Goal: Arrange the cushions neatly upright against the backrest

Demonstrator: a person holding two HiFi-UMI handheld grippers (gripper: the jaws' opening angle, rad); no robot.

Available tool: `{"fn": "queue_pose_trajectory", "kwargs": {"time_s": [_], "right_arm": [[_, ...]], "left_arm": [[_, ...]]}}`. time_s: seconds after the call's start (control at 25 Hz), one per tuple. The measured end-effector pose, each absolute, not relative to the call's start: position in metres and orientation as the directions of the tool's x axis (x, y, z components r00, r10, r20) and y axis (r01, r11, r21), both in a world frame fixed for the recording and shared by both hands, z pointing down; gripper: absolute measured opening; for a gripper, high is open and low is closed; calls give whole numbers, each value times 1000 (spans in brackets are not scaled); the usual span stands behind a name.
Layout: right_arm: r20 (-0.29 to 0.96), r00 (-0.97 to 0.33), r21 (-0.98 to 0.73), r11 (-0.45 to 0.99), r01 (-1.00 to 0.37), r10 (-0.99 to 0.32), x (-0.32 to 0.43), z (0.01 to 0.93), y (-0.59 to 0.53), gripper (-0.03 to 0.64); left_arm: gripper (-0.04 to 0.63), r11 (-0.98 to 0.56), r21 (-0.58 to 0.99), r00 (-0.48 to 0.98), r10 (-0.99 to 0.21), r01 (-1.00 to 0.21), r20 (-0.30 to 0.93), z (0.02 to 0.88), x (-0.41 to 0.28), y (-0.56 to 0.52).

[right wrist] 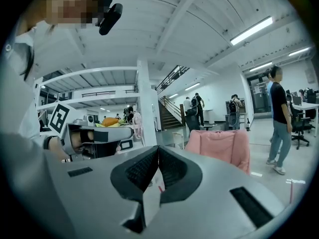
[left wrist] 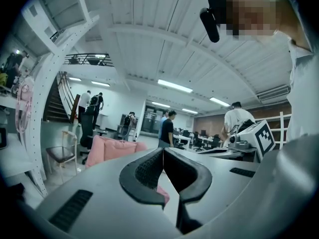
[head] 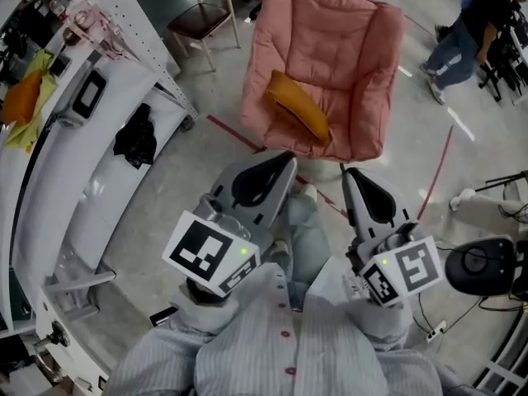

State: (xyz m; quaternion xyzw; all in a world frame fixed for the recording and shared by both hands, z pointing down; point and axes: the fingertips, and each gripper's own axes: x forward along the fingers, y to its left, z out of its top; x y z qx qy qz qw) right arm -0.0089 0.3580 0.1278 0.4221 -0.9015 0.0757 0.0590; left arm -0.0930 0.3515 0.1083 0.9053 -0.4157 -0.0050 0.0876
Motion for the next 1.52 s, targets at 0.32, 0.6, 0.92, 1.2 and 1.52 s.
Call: {"fn": "queue_pose_trajectory", "kwargs": {"time_s": [0.32, 0.6, 0.92, 1.2, 1.52], "right_arm": [[179, -662, -80, 660, -747, -728, -13, 140, 268, 12], [189, -670, -74, 670, -738, -718, -3, 131, 167, 12], [208, -669, -70, 671, -738, -714, 30, 126, 62, 12], [247, -673, -107, 670, -734, -697, 52, 146, 10, 12], [294, -654, -163, 637, -753, -697, 56, 171, -27, 12]], "left_arm": [[12, -594, 175, 613, -786, -785, 82, 123, -103, 265], [12, -588, 183, 607, -791, -788, 75, 112, -88, 162], [12, -588, 172, 605, -794, -791, 69, 99, -53, 61], [12, -566, 160, 585, -803, -809, 113, 111, -43, 5], [13, -554, 168, 578, -796, -816, 180, 132, -55, -39]]}}
